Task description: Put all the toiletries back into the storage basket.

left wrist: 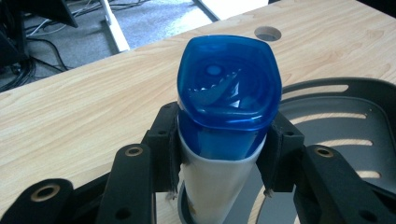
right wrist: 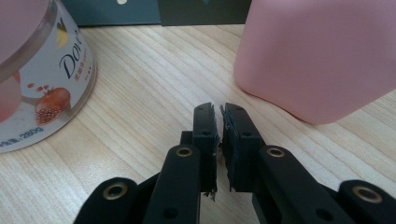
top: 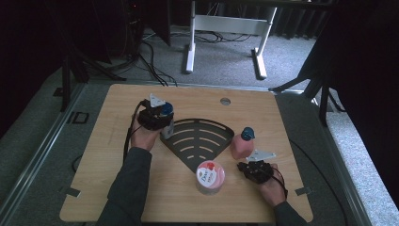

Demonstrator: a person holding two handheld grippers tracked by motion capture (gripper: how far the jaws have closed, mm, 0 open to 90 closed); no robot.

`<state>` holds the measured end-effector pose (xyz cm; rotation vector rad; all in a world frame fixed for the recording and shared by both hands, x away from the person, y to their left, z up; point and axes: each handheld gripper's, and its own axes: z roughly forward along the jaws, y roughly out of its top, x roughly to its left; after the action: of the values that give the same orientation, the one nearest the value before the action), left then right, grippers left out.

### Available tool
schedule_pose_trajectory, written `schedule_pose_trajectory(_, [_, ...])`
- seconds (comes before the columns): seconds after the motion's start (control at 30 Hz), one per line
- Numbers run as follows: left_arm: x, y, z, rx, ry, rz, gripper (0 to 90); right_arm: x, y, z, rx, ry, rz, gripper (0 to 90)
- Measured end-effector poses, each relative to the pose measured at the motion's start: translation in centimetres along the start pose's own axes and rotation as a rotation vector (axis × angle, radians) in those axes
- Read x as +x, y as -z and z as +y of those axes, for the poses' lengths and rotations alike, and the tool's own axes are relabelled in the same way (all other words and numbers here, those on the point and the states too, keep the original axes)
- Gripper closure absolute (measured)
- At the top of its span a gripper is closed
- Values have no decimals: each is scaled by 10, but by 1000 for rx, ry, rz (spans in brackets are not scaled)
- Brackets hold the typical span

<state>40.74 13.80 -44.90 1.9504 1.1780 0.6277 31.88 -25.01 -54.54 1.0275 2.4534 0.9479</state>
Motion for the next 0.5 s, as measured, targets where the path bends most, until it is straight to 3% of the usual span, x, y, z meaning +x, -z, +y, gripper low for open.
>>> schedule_pose_trajectory(0.5, [8,1,-12,-6,30,-8,553,0,0,0,3,0,1,837])
